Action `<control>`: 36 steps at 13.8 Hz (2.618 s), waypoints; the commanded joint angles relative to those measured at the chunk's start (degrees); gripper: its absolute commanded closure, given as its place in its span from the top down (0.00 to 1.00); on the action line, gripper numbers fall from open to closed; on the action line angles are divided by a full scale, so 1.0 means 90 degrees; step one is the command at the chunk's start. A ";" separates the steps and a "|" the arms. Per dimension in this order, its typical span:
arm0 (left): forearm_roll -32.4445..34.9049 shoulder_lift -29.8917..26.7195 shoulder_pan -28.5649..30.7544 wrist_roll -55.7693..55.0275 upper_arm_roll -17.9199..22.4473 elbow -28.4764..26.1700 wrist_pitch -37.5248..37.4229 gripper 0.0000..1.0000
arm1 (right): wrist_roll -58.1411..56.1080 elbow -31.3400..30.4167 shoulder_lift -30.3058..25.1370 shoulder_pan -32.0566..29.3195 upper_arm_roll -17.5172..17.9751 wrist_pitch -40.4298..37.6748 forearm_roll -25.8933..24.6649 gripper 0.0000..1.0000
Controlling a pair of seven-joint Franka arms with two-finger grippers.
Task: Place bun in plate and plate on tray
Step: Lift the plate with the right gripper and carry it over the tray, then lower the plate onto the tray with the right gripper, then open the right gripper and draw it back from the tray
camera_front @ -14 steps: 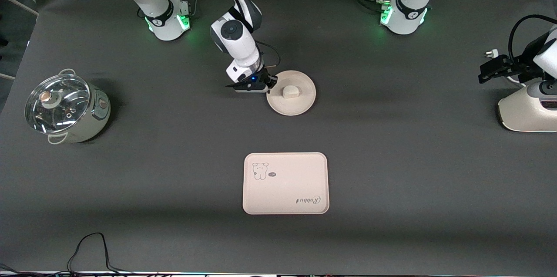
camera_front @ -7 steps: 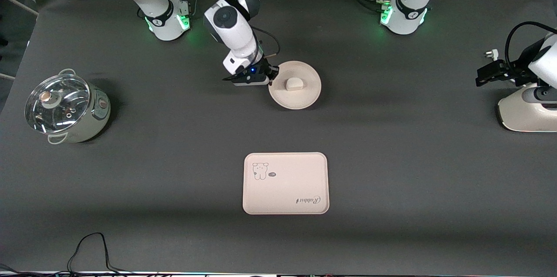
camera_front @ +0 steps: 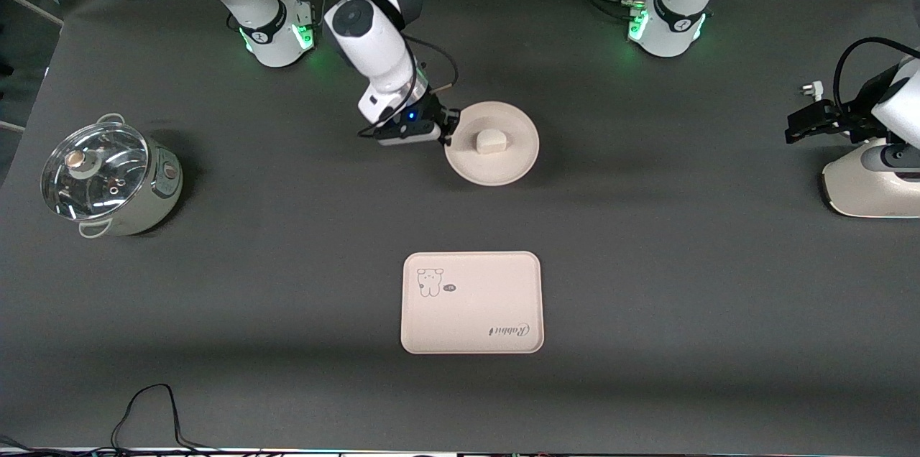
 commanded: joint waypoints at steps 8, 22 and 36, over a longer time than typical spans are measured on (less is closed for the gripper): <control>-0.0079 -0.0001 -0.0004 0.0028 0.0045 0.0032 0.0022 1.00 | -0.0658 0.5646 0.3352 -0.1525 0.0000 -0.1976 0.0075 0.00; -0.0088 -0.0001 0.0035 0.0028 0.0035 0.0022 0.0022 1.00 | -0.0883 0.5983 0.4907 -0.1849 0.0068 -0.0885 0.0183 0.00; -0.0030 -0.0001 -0.0014 0.0018 0.0016 0.0032 0.0081 1.00 | -0.0795 0.5973 0.2977 -0.1975 -0.0439 -0.3906 0.0427 1.00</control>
